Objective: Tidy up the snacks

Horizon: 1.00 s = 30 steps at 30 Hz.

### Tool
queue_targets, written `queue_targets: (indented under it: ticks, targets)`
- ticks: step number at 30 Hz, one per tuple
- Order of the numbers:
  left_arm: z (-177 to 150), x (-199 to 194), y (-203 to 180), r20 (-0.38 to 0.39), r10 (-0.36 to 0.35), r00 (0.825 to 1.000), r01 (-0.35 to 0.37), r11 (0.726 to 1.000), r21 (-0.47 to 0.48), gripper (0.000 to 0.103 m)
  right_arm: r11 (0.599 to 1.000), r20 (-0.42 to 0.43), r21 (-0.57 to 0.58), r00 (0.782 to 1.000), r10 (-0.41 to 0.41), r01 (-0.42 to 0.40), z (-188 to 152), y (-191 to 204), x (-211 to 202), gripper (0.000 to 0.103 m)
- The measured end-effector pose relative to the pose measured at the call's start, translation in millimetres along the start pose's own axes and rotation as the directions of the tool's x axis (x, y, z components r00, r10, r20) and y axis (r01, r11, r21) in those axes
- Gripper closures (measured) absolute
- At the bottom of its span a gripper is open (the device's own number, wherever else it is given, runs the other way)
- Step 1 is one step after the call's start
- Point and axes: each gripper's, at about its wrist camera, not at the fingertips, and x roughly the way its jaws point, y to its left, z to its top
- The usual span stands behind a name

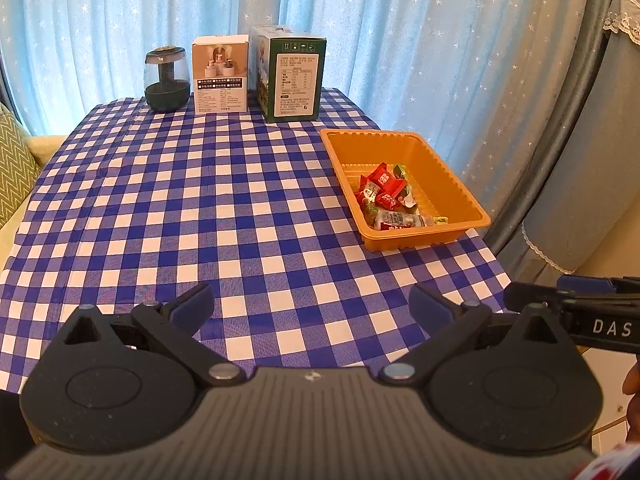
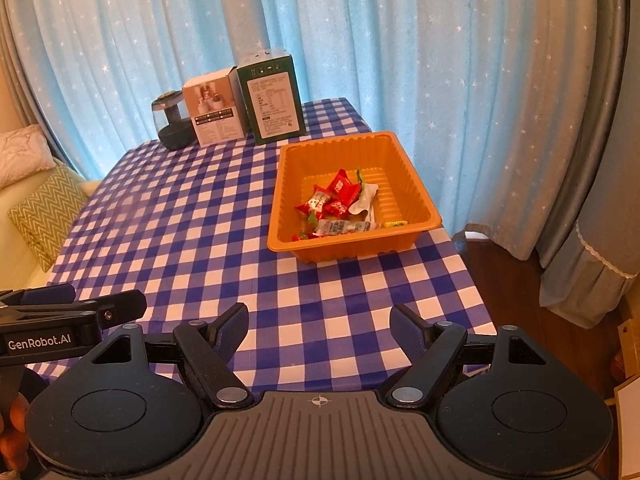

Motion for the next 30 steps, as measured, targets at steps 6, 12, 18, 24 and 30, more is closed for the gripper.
queue_targets:
  ticks: [6,12,18,24,30]
  targets:
    - [-0.1,0.4,-0.1,0.000,0.001,1.000,-0.001,1.000,0.001,0.000,1.000,0.000,0.001,1.000,0.000,0.000,-0.3,0.1,-0.1,0.026]
    - [0.0,0.4,0.2,-0.001,0.001,1.000,-0.001,1.000,-0.001,0.000,1.000,0.000,0.000,1.000,0.000,0.000,-0.2,0.1,0.0,0.026]
    - [-0.2,0.9,0.2,-0.001,0.001,1.000,-0.001,1.000,0.001,0.000,1.000,0.000,-0.001,1.000,0.000,0.000,-0.1,0.3,-0.2,0.026]
    - [-0.9,1.9,-0.5,-0.001,0.002,1.000,-0.002,1.000,0.000,0.000,1.000,0.000,0.000,1.000,0.000,0.000,0.0,0.1,-0.2,0.026]
    - [-0.5,1.7,0.3,-0.001,0.001,1.000,-0.001,1.000,0.000,0.000,1.000,-0.001,0.000,1.000,0.000,0.000,0.0,0.0,0.1,0.026]
